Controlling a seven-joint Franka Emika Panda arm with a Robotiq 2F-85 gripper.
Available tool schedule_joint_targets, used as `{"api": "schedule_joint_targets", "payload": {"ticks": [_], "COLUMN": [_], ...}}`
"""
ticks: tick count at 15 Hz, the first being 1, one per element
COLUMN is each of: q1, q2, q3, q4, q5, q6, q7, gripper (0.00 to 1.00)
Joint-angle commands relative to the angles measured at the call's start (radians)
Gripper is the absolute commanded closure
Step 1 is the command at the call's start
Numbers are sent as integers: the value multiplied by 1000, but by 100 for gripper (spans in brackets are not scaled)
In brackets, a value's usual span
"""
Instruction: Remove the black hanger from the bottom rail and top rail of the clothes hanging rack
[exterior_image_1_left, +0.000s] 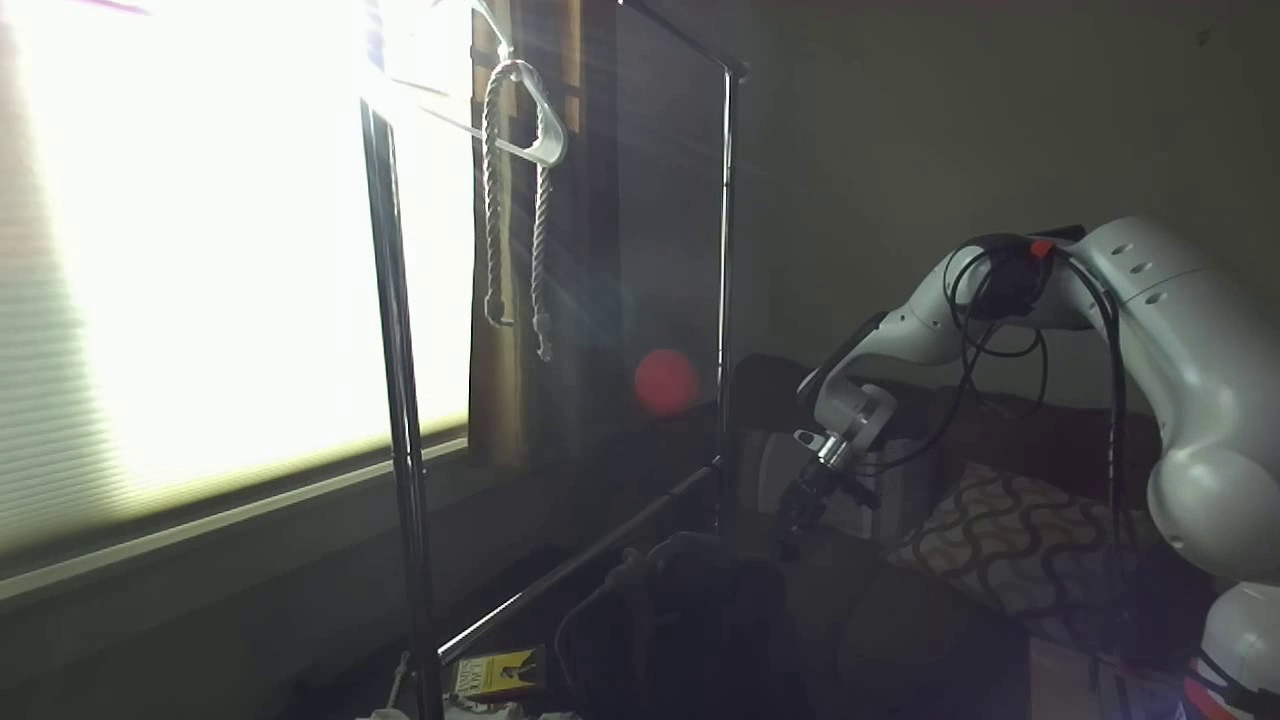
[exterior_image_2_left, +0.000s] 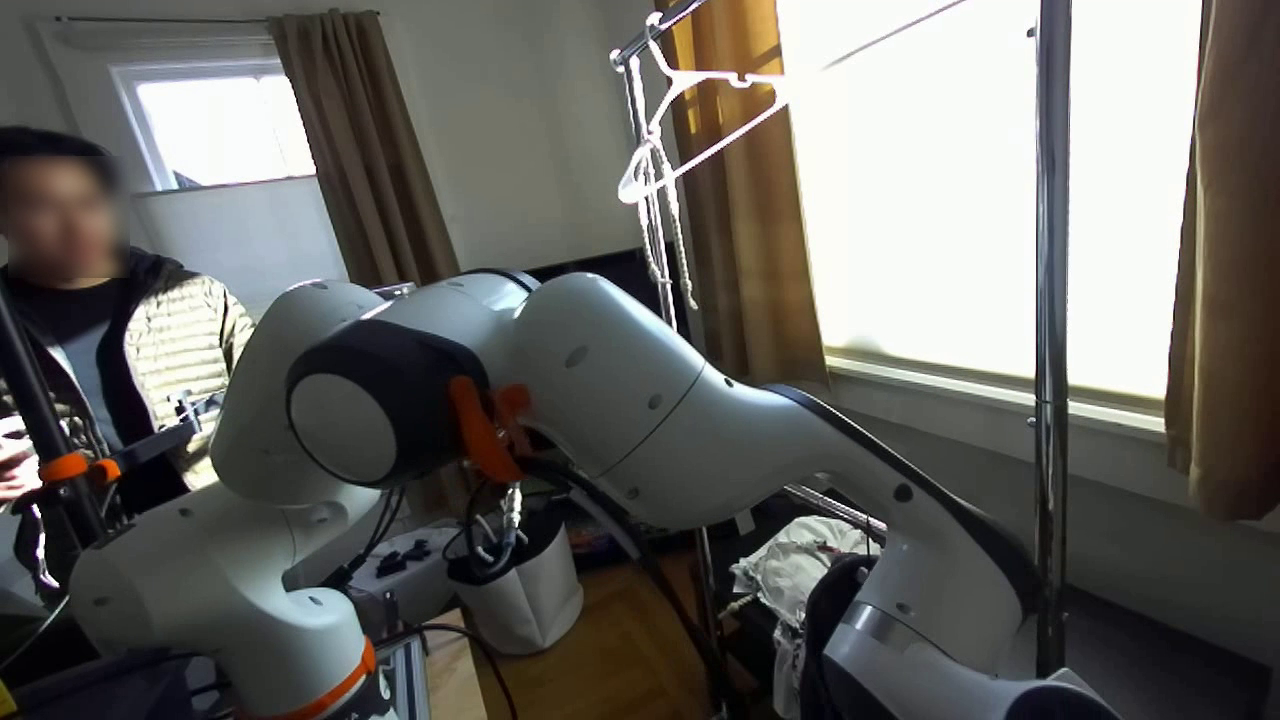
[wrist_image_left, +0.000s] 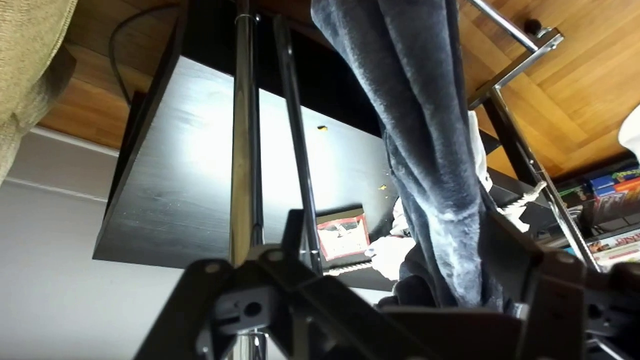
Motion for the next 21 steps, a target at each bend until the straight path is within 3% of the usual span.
{"api": "schedule_joint_targets", "payload": {"ticks": [1,4,6,7,12,17,21], "q1": [50,72,81,82,72,72,45], "q2": [62,108,142,156,184,184,124], "q3": [-30,-43,-52,-54,-51,-53,-41], "q4": [68,123,166,183,229,245,188], "q5": [44,37,31,29,28,18,17], "q6": [40,47,42,41,39,27,-10], "q7": [34,65,93,102,122,130,68], "gripper": [18,31,55,56,97,100,99]}}
